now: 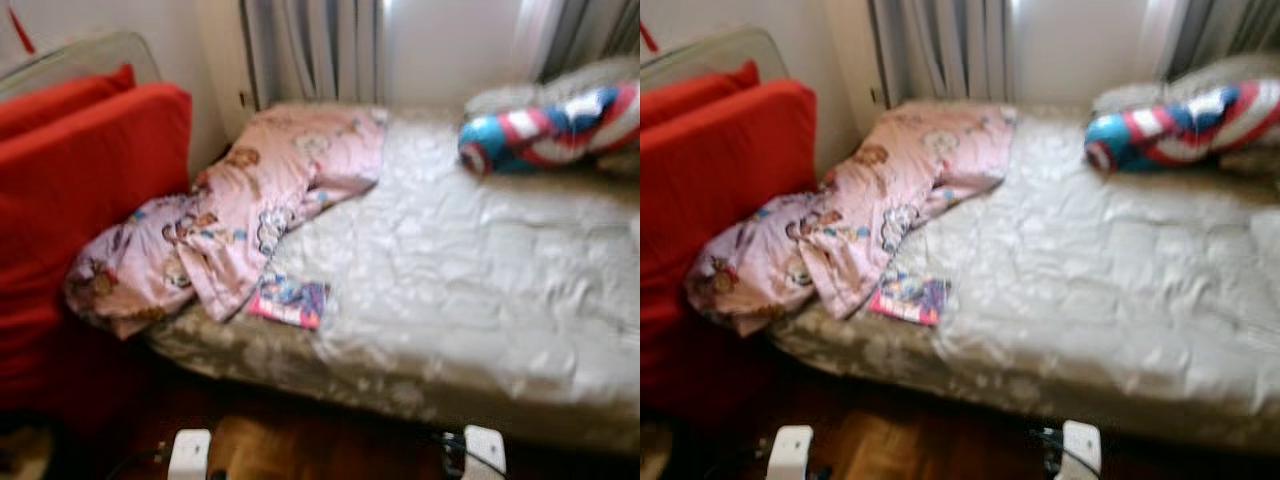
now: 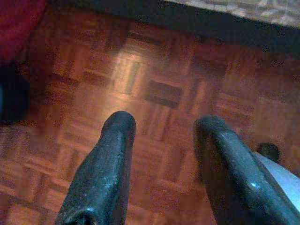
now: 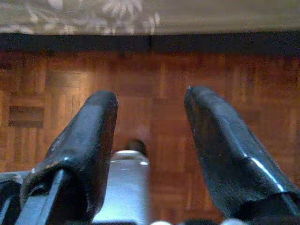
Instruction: Clean up the room
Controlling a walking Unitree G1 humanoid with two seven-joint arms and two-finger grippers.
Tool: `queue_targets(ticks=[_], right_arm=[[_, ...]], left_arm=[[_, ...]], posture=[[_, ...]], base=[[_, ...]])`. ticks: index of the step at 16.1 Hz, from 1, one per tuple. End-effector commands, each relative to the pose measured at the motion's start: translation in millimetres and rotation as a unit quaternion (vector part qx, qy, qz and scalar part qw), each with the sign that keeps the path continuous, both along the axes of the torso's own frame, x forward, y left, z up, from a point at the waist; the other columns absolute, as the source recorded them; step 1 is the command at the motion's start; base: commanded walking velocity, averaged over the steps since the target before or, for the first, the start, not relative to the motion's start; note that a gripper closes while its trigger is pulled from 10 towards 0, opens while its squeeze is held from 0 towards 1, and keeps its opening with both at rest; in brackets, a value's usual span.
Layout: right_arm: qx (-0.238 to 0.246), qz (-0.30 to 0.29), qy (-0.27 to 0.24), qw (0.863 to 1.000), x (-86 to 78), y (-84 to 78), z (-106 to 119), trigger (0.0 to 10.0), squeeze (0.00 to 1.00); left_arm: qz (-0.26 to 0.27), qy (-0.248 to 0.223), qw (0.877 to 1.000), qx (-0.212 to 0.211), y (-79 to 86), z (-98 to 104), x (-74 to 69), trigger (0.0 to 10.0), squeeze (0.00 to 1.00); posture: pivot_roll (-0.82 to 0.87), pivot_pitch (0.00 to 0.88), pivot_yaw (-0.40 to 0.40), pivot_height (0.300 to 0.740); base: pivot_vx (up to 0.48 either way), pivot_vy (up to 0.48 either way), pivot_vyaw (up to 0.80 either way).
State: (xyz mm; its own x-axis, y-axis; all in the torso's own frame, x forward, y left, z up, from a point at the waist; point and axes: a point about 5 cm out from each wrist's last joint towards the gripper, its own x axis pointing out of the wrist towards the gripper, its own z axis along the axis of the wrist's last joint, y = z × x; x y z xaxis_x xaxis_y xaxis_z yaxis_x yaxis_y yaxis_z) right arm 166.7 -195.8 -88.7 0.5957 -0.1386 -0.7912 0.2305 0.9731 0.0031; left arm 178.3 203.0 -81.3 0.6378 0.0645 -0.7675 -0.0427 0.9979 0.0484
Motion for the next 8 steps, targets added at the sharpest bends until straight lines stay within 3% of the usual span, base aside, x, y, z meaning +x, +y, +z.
queue_targets(ticks=[1,8], right_arm=[[0.000,-0.001,0.006,1.000,-3.0,-0.9,-1.3,10.0,0.00],[-0.004,0.004,0.010,1.000,-4.0,-6.0,-1.1,10.0,0.00]], left_arm=[[0.001,0.003,1.000,0.000,-0.8,-0.7,-0.8,10.0,0.00],[0.007,0.009,1.000,-0.002,-1.3,-2.0,-2.9,10.0,0.00]], posture=[[-0.01,0.000,0.045,0.740],[-0.01,0.004,0.036,0.740]], base=[[0.000,0.401,0.00],[0.000,0.398,0.00]])
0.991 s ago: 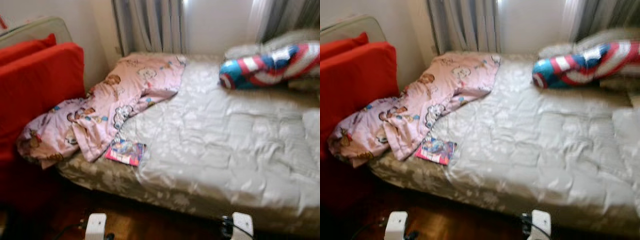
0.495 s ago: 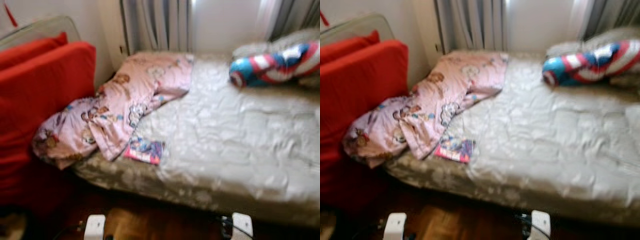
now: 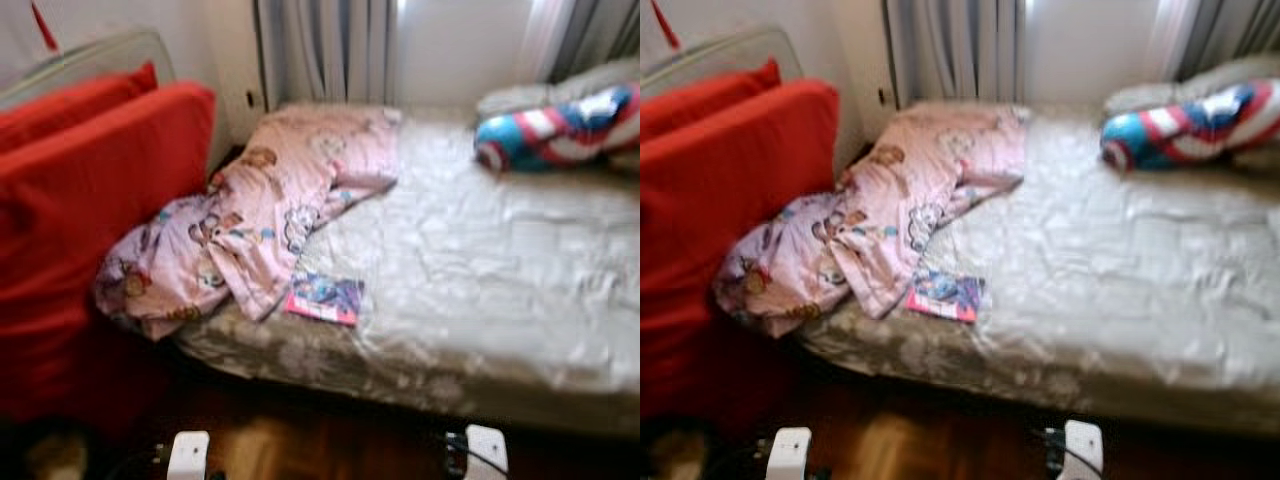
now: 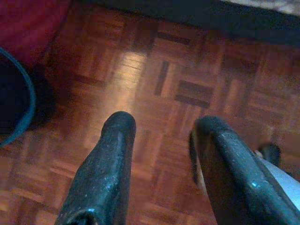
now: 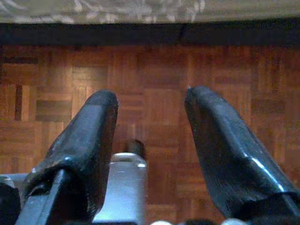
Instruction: Clean up the room
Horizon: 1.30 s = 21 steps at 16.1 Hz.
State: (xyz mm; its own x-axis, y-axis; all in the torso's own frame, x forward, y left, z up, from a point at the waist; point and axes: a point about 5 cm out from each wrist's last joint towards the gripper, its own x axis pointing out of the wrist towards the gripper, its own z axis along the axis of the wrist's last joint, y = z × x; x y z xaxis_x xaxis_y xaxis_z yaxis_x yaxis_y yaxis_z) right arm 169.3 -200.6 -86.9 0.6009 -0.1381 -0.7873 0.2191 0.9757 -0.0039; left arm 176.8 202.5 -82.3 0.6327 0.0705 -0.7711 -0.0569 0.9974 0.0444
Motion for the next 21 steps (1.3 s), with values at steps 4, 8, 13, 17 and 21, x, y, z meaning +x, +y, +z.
queue_targets(ticks=[4,8,13,17,21], right_arm=[[-0.002,-0.003,0.020,1.000,-13.6,-9.5,-4.3,10.0,0.00],[-0.005,-0.007,0.028,1.000,-25.3,-20.9,-6.2,10.0,0.00],[-0.003,-0.003,0.027,1.000,-24.4,-18.3,-6.4,10.0,0.00],[0.004,0.005,0.025,1.000,-17.5,-0.9,-7.2,10.0,0.00],[0.004,0.010,0.023,1.000,-16.7,1.9,-7.2,10.0,0.00]], left_arm=[[0.002,0.006,1.000,0.000,-0.9,-1.4,-2.1,10.0,0.00],[0.003,0.006,1.000,0.000,-0.4,-1.3,-1.9,10.0,0.00],[0.002,0.001,1.000,-0.002,-0.3,-0.7,-1.4,10.0,0.00],[0.000,0.001,1.000,-0.006,-2.9,-1.0,-1.2,10.0,0.00],[-0.001,-0.002,1.000,-0.009,-3.0,-0.1,0.7,10.0,0.00]], posture=[[-0.01,0.007,0.036,0.740],[-0.01,0.009,0.035,0.740],[-0.01,0.011,0.036,0.740],[-0.01,0.010,0.034,0.740],[-0.01,0.005,0.034,0.740]], base=[[0.000,0.399,0.00],[0.000,0.398,0.00],[0.000,0.067,0.00],[0.000,0.000,0.00],[0.000,0.000,0.00]])
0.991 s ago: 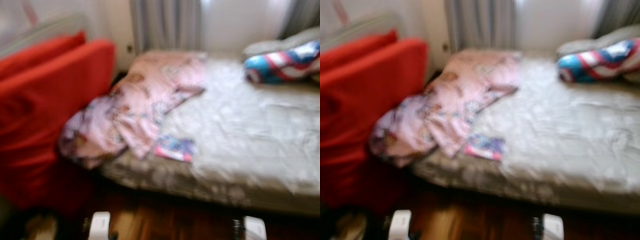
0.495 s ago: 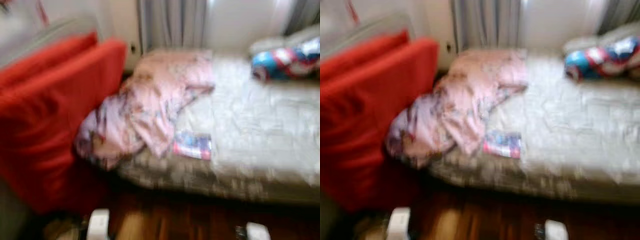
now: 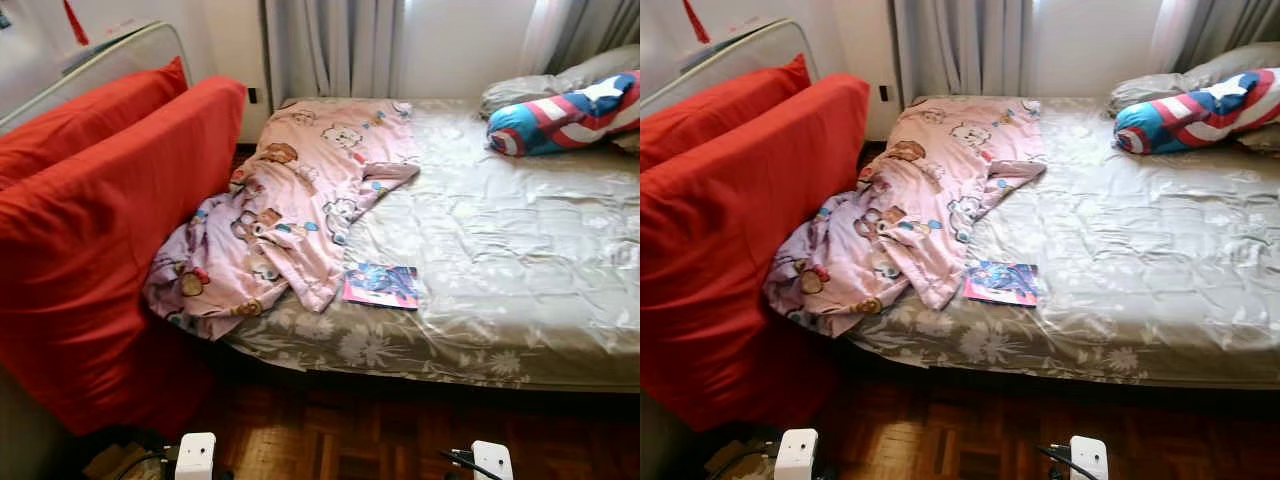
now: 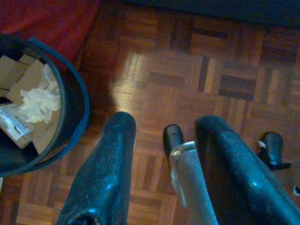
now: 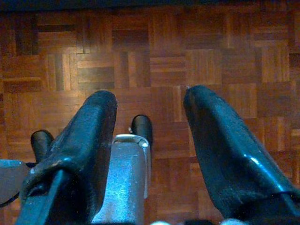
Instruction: Clean up the room
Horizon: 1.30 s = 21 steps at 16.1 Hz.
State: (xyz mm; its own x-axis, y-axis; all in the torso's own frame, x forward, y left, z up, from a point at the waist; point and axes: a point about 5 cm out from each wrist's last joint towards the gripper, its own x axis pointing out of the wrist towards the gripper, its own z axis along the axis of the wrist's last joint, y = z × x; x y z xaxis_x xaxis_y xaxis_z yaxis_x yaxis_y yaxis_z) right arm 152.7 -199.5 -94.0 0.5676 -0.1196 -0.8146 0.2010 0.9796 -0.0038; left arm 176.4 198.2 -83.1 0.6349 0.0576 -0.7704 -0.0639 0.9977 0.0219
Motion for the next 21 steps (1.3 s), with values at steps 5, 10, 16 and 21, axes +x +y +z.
queue_targets(ticks=[5,10,16,21], right_arm=[[-0.002,0.000,0.002,1.000,-2.5,-5.6,0.0,10.0,0.00],[-0.003,0.004,0.006,1.000,-4.3,-6.9,-0.5,10.0,0.00],[-0.008,0.022,0.005,1.000,0.2,-3.0,0.4,10.0,0.00],[-0.004,0.022,0.001,1.000,3.5,-2.3,1.6,10.0,0.00]], left_arm=[[-0.004,0.001,1.000,0.001,1.3,0.2,0.1,10.0,0.00],[-0.008,-0.004,1.000,0.000,-1.3,1.2,2.8,10.0,0.00],[-0.009,-0.008,1.000,-0.002,-2.5,2.0,4.5,10.0,0.00],[-0.007,-0.008,1.000,-0.003,-2.9,1.8,4.4,10.0,0.00]], posture=[[-0.01,0.000,0.035,0.740],[-0.01,0.000,0.037,0.740],[-0.01,0.000,0.032,0.740],[-0.01,0.000,0.029,0.740]], base=[[0.288,0.000,0.00],[0.325,0.000,0.00],[0.333,0.000,0.23],[0.343,0.000,0.08]])
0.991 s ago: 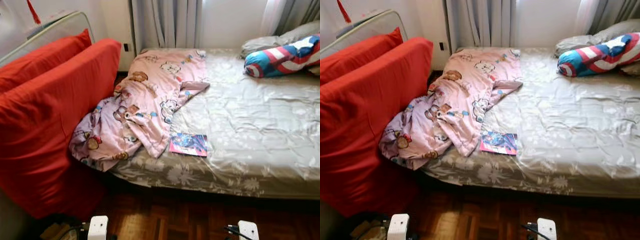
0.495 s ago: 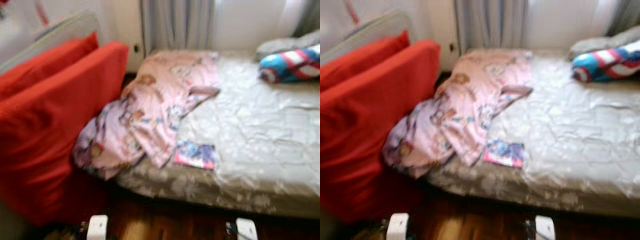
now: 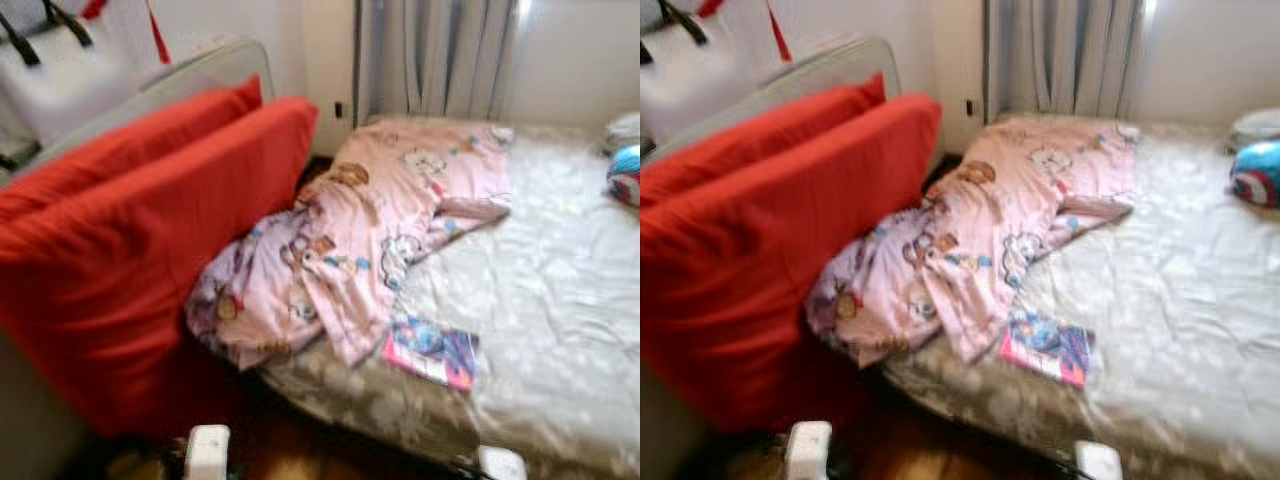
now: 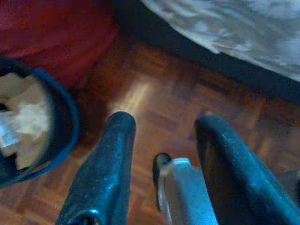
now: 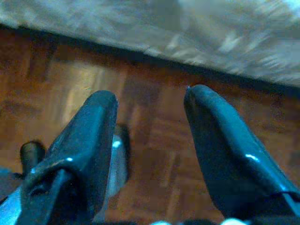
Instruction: Clean up the room
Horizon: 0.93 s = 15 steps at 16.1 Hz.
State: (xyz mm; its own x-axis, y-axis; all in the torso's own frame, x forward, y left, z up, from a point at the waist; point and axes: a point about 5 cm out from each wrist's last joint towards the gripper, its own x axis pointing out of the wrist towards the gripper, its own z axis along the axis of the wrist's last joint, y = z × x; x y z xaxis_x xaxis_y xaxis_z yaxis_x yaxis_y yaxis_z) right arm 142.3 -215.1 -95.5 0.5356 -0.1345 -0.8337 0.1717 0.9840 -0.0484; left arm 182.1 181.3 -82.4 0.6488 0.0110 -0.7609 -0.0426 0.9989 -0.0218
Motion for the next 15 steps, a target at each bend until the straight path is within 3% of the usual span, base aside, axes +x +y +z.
queue_targets(ticks=[1,9,12,15], right_arm=[[0.016,0.009,-0.021,1.000,14.6,13.4,3.4,10.0,0.00],[0.013,0.003,-0.026,1.000,13.6,5.7,4.6,10.0,0.00],[0.015,0.002,-0.038,0.999,19.9,8.6,6.9,10.0,0.00],[0.028,0.004,-0.092,0.995,43.9,16.2,18.1,10.0,0.00]], left_arm=[[0.005,0.001,1.000,0.018,13.6,0.9,-1.9,10.0,0.00],[0.003,-0.015,1.000,0.019,12.7,3.9,3.1,10.0,0.00],[-0.001,-0.037,0.999,0.017,13.3,9.9,13.2,10.0,0.00],[0.002,-0.113,0.994,0.006,13.7,27.7,37.2,10.0,0.00]], posture=[[-0.01,0.000,0.029,0.740],[-0.01,0.005,0.032,0.740],[-0.01,0.007,0.031,0.740],[-0.02,0.009,0.028,0.740]], base=[[0.345,0.000,0.00],[0.297,0.000,0.00],[0.000,0.000,0.00],[0.000,0.000,0.00]])
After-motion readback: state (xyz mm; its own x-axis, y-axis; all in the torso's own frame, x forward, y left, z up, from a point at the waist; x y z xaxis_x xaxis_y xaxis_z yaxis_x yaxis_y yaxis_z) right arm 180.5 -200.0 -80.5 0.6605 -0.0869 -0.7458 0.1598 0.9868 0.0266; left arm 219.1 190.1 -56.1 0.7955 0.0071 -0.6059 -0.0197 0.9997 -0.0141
